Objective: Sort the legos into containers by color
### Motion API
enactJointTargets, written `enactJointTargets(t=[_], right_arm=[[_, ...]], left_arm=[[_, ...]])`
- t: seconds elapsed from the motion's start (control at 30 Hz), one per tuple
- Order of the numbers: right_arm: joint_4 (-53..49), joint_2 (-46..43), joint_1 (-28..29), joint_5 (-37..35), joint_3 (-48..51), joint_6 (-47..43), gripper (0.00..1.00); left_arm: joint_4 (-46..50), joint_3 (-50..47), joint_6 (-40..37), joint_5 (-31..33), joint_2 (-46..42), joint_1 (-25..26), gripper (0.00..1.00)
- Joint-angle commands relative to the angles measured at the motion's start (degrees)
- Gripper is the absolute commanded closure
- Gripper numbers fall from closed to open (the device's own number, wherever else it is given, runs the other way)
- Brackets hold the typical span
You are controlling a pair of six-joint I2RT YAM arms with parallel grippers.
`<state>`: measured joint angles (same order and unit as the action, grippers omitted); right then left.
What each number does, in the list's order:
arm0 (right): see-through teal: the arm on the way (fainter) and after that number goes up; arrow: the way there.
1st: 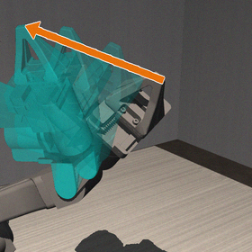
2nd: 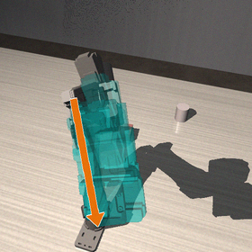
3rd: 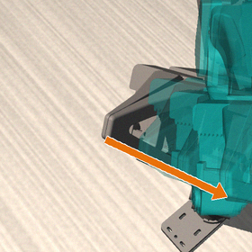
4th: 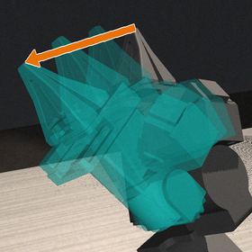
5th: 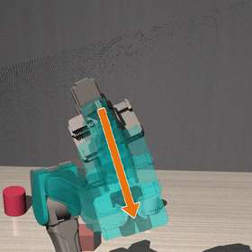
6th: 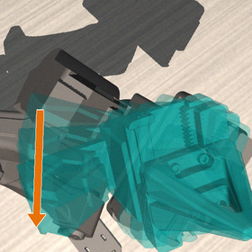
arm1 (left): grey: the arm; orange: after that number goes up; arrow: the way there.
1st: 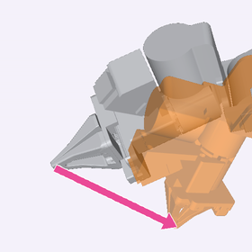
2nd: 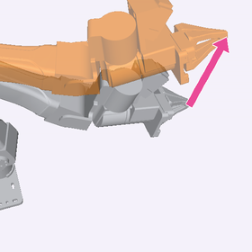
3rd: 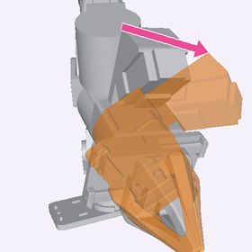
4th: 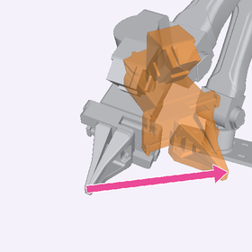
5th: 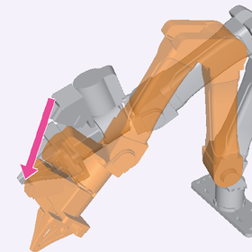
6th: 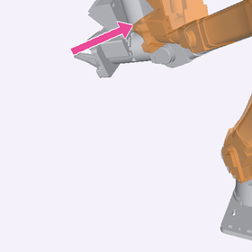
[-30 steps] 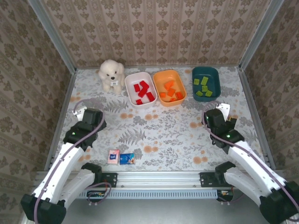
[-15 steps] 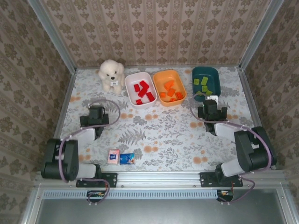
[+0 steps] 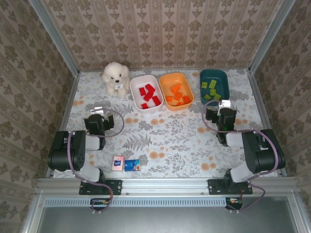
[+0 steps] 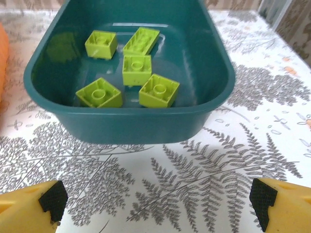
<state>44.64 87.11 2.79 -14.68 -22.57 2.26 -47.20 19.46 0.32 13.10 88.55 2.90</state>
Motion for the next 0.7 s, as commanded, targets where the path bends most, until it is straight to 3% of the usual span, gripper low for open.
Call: enactJointTargets(t=[0.0, 0.5, 0.67], right_arm=[[8.1, 0.2, -0.4, 0.7, 1.6, 1.9, 0.0], [7.5, 0.5, -0.2, -0.1, 0.9, 1.8, 0.0], [5.8, 0.8, -0.3, 3.0, -0.2, 0.8, 0.0]], left_arm=[[-4.6, 2.5, -1.2, -1.7, -0.3, -0.3, 0.0], [-4.3, 2.6, -1.2, -1.9, -0.4, -0.3, 0.0], [-4.1, 2.6, -1.2, -1.8, -0.4, -0.3, 0.0]])
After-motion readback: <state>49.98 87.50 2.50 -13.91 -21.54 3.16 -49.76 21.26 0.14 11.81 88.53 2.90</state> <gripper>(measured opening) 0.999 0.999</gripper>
